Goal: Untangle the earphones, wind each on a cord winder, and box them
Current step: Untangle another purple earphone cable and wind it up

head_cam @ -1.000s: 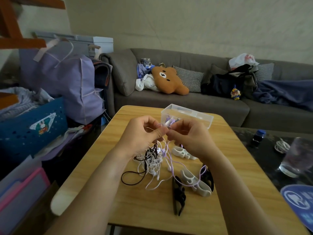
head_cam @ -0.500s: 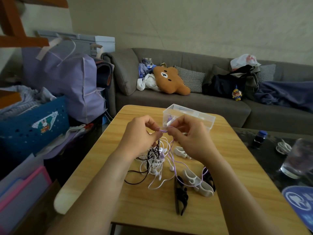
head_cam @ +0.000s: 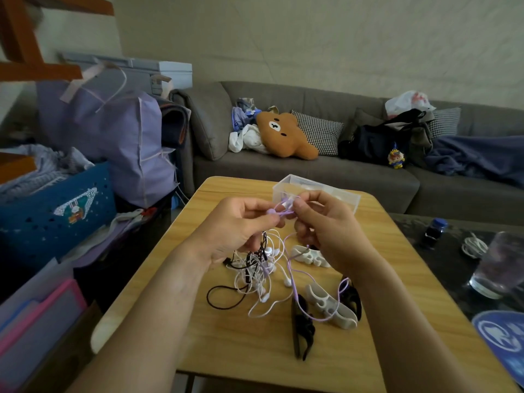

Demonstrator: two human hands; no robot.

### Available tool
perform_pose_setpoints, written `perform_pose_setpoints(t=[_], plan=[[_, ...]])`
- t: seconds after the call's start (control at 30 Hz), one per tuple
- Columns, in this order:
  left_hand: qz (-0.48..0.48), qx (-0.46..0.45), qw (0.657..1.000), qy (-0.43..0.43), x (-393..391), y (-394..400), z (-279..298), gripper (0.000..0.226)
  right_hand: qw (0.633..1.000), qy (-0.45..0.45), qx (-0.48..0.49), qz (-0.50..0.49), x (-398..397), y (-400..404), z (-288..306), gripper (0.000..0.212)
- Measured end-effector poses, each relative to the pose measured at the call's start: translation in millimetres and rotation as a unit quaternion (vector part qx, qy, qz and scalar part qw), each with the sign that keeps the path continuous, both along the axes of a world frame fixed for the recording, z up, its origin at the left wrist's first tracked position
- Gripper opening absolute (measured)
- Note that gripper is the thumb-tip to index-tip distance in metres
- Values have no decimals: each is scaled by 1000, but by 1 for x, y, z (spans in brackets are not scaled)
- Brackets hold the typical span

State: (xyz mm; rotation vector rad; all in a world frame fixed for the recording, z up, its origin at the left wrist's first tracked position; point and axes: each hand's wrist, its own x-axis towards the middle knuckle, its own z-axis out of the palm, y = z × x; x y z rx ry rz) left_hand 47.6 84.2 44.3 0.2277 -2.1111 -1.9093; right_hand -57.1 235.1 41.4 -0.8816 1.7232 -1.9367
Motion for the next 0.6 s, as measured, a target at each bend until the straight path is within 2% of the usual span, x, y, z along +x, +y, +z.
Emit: perform_pose_setpoints(t=[0.1,0.23,0.37,0.6], plan=[[-26,40,999,16,1,-1,-1,26,996,-29,5,87,-3,8,3,12],[-54,94,994,8,2,-3,-1,35,997,46,35,46,-8,11,1,15],[-83,171,982,10,2,-4,0,24,999,42,9,31,-11,12,0,10],[-65,167,984,-12,0,-9,-7,39,997,57,24,39,-11,11,-2,15]])
